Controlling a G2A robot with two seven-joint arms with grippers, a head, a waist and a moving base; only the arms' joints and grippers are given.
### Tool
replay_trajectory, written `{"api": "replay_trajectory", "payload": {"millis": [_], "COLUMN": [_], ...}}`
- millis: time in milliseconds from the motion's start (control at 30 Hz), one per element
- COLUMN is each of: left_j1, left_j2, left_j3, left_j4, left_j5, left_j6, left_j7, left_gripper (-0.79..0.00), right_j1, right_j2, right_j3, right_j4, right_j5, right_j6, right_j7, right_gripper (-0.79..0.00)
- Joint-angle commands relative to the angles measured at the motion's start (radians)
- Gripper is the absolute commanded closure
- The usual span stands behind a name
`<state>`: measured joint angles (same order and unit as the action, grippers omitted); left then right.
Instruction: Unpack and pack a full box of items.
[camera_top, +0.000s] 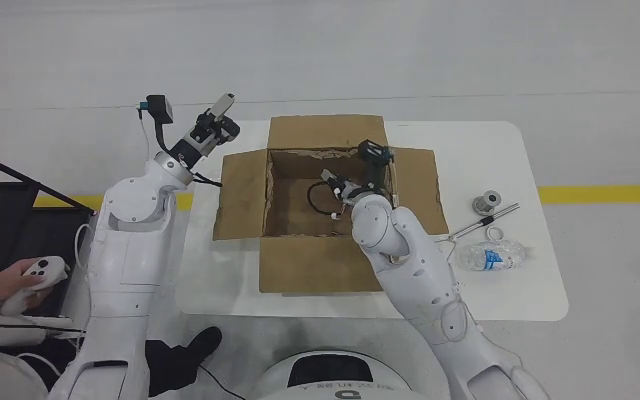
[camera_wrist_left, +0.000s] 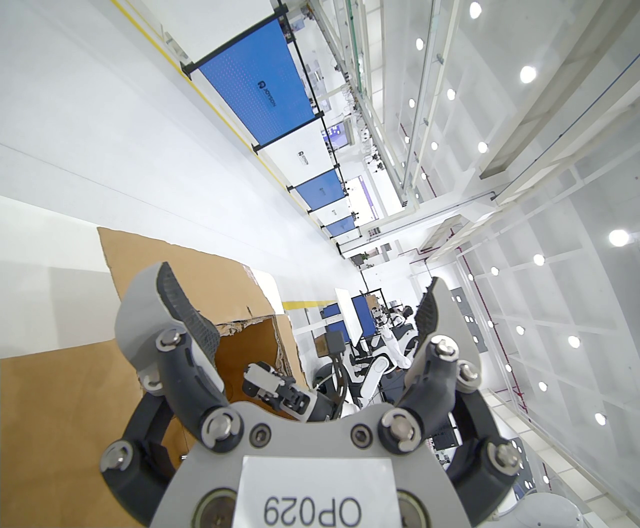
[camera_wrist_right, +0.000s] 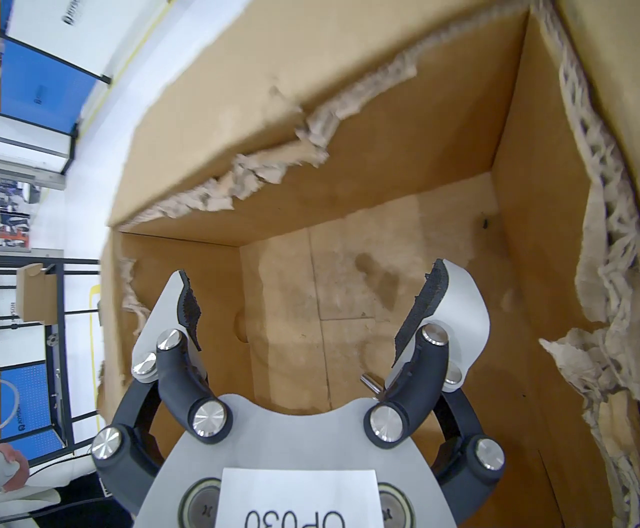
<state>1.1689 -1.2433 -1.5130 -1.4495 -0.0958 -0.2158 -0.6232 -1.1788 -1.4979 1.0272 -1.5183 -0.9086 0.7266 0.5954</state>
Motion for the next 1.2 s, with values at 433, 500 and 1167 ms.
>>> {"api": "replay_trajectory", "payload": {"millis": [433, 500, 1167], "left_j1": [0.000, 0.000, 0.000], "left_j2": [0.000, 0.000, 0.000], "left_j3": [0.000, 0.000, 0.000], "left_j4": [0.000, 0.000, 0.000], "left_j5": [-0.001, -0.001, -0.001], "left_j6": [0.000, 0.000, 0.000], "left_j7": [0.000, 0.000, 0.000], "left_gripper": [-0.785, -0.785, -0.785], "right_j1": [0.146, 0.146, 0.166], "right_j2": [-0.019, -0.019, -0.034], "right_j3": [-0.143, -0.143, -0.150], "right_j4": [0.141, 0.141, 0.271], "right_j5": [-0.232, -0.232, -0.320], "right_j6": [0.146, 0.146, -0.082], "right_j7": [0.353, 0.353, 0.581], "right_gripper": [-0.785, -0.785, -0.739]}}
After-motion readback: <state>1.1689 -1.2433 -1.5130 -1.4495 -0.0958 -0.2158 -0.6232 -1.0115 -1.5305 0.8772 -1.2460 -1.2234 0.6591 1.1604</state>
